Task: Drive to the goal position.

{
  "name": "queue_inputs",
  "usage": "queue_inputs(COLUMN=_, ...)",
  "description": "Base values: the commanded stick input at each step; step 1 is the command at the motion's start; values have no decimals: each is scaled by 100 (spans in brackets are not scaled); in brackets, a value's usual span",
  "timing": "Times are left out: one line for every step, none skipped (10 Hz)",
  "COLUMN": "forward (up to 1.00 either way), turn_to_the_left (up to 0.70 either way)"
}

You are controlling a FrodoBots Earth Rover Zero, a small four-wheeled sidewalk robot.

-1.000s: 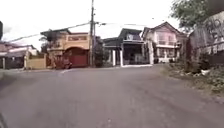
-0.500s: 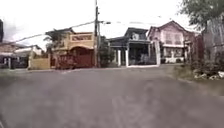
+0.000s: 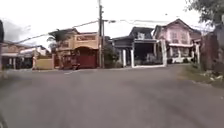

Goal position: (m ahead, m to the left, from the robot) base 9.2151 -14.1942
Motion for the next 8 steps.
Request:
queue_inputs(forward=85, turn_to_the_left=-19)
queue_inputs(forward=85, turn_to_the_left=-25)
queue_inputs(forward=85, turn_to_the_left=-25)
queue_inputs(forward=85, turn_to_the_left=-25)
queue_inputs(forward=85, turn_to_the_left=-25)
queue_inputs(forward=85, turn_to_the_left=-25)
queue_inputs(forward=85, turn_to_the_left=-25)
queue_inputs(forward=85, turn_to_the_left=-25)
